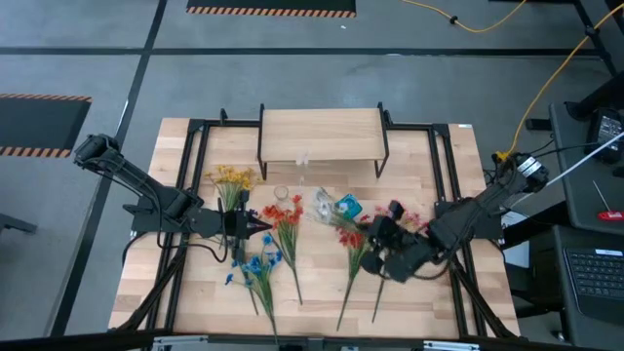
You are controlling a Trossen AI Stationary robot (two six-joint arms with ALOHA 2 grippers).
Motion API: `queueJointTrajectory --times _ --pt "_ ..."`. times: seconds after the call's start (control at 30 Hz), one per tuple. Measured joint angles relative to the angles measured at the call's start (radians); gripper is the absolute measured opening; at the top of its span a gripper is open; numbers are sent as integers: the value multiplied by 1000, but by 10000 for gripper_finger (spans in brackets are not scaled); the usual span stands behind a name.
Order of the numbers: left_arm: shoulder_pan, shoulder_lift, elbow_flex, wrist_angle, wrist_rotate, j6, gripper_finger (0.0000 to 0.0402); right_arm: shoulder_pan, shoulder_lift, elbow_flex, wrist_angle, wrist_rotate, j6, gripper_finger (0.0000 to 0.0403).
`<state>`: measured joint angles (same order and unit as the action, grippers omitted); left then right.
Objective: Pick and place flowers into a vace then onto a shelf
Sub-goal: Put the white flowers into the blue vase
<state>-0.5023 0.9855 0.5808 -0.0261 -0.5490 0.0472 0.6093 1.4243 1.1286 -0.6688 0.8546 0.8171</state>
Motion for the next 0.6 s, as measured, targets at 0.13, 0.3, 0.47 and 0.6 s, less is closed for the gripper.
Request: queueJointTrajectory --times 0.13,0.3,0.47,0.6 --pt "0 0 0 0 0 0 3 -85 -28 0 32 -44 -102 5" --pt "0 0 0 0 0 0 3 -191 -90 -52 214 -175 -292 5" --pt "0 0 0 0 0 -1 3 -282 -195 -196 501 -280 -493 5" --pt "0 0 0 0 0 -7 3 -317 -275 -328 746 -280 -638 5"
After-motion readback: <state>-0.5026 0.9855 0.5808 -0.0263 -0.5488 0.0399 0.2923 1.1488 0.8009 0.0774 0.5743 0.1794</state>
